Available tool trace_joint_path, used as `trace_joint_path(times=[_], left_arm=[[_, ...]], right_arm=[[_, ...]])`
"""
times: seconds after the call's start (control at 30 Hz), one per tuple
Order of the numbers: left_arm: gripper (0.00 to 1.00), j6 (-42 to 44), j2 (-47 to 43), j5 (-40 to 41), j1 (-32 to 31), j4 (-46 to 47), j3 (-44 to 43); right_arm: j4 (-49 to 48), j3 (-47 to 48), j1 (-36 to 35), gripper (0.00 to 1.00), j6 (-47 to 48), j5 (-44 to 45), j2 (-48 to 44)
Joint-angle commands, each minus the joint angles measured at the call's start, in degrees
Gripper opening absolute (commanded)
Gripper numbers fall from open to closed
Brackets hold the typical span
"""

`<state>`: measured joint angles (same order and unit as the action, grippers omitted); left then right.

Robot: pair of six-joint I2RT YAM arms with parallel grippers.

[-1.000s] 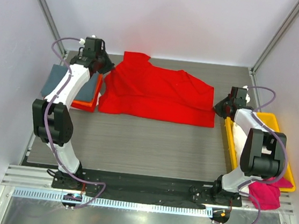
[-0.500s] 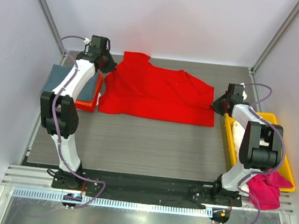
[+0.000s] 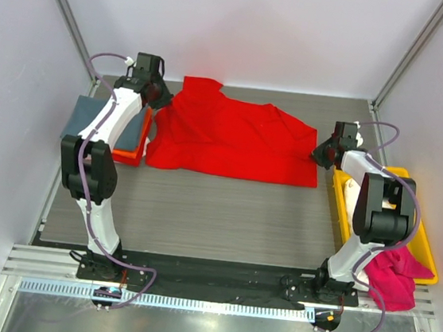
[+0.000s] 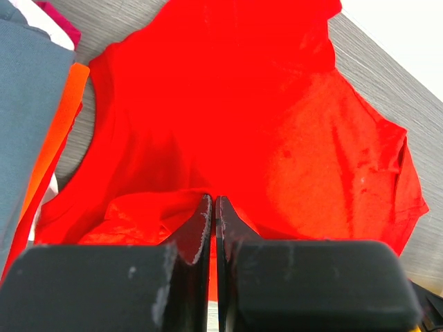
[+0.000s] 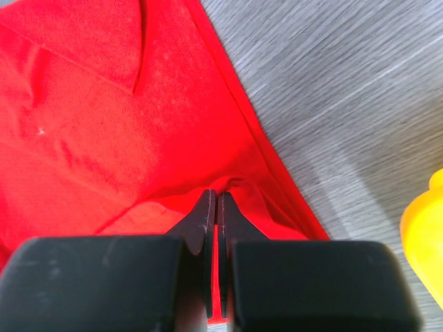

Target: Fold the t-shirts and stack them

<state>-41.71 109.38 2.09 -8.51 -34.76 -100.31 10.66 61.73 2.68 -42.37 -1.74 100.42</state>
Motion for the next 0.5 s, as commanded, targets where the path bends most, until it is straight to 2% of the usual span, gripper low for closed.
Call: trace_joint_path(times=[0.0, 0.47], left_arm=[[0.0, 0.3, 0.3, 1.7, 0.0, 0.8, -2.6], [0.0, -0.3, 3.2, 1.3, 0.1, 2.4, -2.7]], right_arm=[[-2.0, 2.4, -0.4, 0.01, 0.3, 1.5, 0.7], [-3.4, 2.8, -0.4, 0.03, -0.1, 2.7, 2.6]])
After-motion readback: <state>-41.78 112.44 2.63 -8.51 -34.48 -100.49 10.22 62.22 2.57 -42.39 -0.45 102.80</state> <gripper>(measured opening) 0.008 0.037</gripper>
